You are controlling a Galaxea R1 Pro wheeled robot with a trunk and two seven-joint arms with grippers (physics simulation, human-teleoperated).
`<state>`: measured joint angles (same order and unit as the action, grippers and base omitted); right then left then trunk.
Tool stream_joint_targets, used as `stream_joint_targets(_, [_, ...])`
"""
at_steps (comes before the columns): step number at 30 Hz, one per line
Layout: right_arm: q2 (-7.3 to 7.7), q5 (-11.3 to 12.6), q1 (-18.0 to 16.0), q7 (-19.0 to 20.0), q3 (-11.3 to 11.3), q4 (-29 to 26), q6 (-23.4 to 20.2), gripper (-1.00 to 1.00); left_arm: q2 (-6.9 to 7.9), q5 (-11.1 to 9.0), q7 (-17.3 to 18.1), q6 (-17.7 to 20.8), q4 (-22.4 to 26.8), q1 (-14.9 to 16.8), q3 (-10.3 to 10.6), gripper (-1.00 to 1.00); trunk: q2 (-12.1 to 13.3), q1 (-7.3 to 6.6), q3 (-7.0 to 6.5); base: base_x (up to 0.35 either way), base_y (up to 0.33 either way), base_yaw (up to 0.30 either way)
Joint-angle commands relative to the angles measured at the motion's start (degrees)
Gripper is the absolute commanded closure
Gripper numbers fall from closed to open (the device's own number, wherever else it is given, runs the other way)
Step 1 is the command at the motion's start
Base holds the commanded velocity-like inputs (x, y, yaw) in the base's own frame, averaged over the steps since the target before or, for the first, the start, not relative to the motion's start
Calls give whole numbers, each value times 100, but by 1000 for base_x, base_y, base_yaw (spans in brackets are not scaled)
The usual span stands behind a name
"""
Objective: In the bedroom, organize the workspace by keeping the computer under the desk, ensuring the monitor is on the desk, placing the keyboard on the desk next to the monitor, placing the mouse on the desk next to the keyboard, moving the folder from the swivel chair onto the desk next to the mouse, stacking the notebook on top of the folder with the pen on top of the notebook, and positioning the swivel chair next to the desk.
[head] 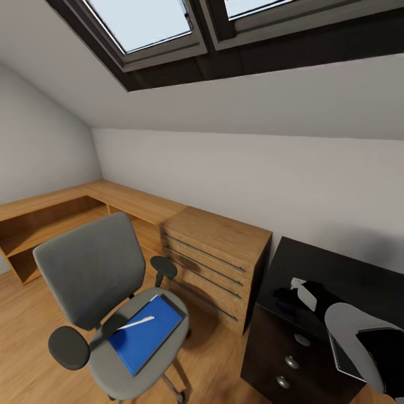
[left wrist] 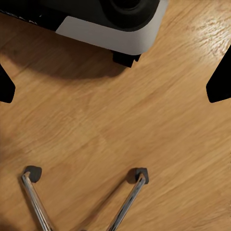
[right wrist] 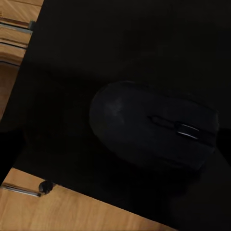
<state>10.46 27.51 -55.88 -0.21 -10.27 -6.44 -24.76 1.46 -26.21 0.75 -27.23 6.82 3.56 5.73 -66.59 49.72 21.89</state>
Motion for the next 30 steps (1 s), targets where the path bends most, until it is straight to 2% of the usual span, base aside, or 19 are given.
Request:
stream_joint_targets(1, [3,44,-2,-3,-49,-11,-29,-100,0,-60,7,-19,-5,4,49,-100,-4,0,6,0,0,119])
stream_joint_targets(12, [1,38,-2,-6,-57,-14,-27,-100,-4,-65,14,-19,-5,4,43,-100,-4,0,6,0,0,198])
stream_joint_targets(30, [8,35,-2,-11,-55,-13,-28,-100,-5,-68,21,-19,-5,4,43,-100,-4,0,6,0,0,23])
